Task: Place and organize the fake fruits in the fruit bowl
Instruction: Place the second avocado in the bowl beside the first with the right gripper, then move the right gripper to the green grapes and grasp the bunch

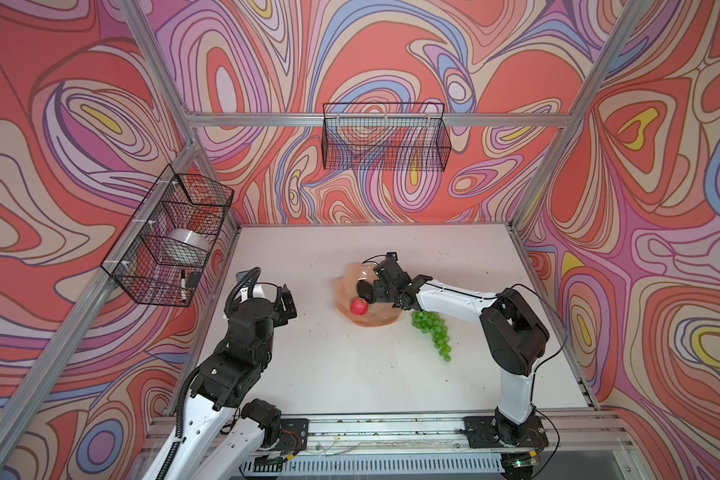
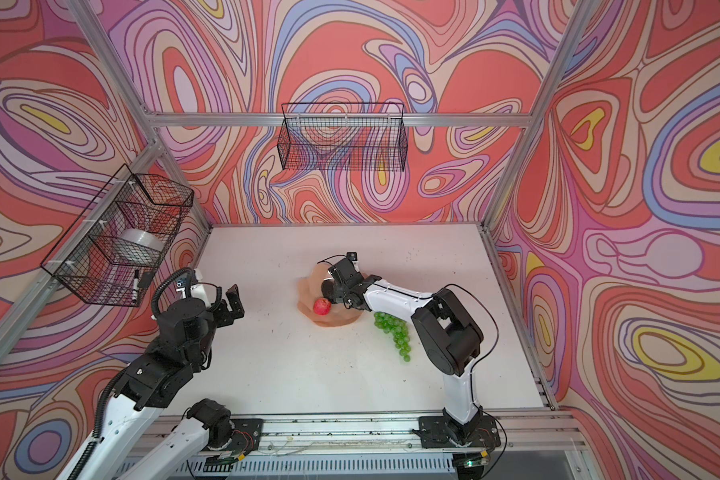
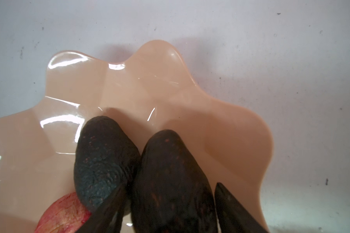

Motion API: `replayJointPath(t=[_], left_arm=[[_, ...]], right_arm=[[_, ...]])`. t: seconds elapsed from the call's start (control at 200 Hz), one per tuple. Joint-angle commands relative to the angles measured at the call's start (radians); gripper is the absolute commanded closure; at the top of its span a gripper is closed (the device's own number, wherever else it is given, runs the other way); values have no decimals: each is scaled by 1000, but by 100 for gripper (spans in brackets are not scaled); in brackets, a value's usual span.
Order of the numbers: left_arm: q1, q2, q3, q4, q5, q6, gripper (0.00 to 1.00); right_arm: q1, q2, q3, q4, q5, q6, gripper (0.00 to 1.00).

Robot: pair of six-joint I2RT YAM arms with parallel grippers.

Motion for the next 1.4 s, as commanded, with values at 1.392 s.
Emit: replayJointPath(t=[1.392], left_arm=[[9, 5, 6, -20, -1, -10, 0]], right_arm=[[-129, -619, -855, 477, -28, -85, 16]])
